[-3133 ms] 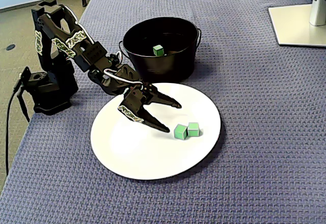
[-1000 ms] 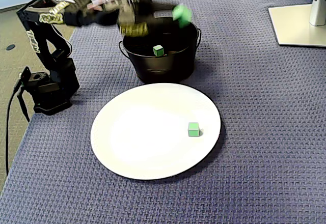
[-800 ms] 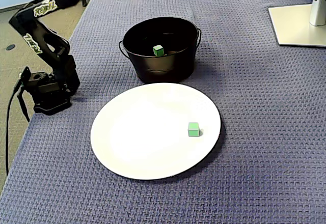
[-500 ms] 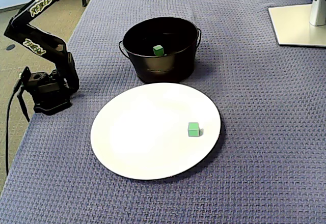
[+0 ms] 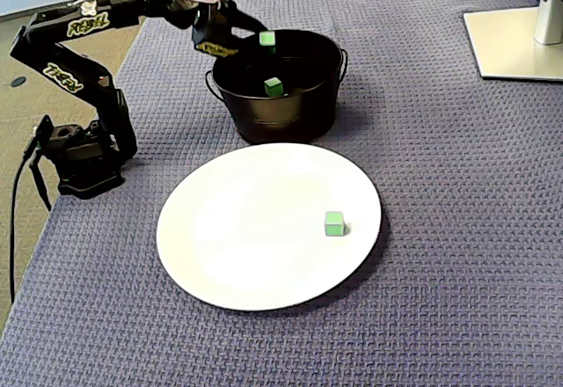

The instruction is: Pick up the items on the white plate and put them in the black container.

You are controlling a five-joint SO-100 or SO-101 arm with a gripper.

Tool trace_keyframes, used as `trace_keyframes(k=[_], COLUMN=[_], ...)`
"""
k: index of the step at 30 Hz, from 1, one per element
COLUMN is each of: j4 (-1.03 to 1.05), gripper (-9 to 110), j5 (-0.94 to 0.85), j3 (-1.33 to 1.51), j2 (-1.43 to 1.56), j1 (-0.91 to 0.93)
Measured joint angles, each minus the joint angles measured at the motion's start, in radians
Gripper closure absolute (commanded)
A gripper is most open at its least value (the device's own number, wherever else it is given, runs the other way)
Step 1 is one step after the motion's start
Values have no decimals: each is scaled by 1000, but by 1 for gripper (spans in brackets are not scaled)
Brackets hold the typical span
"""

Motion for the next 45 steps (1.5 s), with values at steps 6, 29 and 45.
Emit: trace_keyframes(k=[6, 29, 45], j4=[-5, -46, -423], gripper=[77, 72, 70], j5=[21, -667, -790], j3=[31, -357, -198], j2=[0, -74, -456], j1=[-9, 479, 764])
